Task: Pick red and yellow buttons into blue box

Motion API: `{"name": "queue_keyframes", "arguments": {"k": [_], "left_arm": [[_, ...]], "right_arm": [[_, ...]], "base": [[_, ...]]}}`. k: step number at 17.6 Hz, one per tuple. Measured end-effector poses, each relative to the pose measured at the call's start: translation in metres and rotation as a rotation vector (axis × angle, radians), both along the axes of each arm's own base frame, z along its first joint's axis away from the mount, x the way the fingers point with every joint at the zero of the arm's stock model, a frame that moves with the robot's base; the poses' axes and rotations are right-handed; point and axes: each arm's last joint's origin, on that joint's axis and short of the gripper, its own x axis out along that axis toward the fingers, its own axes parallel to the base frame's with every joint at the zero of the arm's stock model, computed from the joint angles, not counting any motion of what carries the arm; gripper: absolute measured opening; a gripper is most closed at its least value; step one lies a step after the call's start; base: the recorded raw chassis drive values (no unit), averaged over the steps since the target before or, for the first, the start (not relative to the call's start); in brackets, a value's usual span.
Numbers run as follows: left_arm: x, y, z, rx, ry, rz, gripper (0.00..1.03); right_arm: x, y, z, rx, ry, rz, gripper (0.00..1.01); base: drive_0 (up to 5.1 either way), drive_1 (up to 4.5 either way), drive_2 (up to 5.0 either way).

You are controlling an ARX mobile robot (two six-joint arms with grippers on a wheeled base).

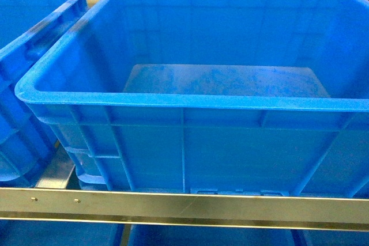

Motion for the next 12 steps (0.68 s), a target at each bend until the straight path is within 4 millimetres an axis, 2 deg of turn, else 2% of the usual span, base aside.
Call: {"name": "queue_keyframes", "arguments": {"k": [6, 9, 12], "left_arm": [[0.000, 0.000, 0.000, 0.000, 0.000, 0.000, 0.24], [0.000, 0.000, 0.000, 0.000, 0.000, 0.000, 0.24], [0.000, 0.000, 0.000, 0.000, 0.000, 0.000, 0.24]], "right_arm": [[0.008, 0.004, 0.003, -0.022, 0.041, 0.028, 0.33], [0.023, 0.003, 0.033, -0.004, -0.010, 0.043, 0.33], [0.052, 0.008, 0.067, -0.007, -0.021, 0.106, 0.33]], "base": [[0.0, 0.00, 0.0], [0.0, 0.00, 0.0], [0.0, 0.00, 0.0]]}}
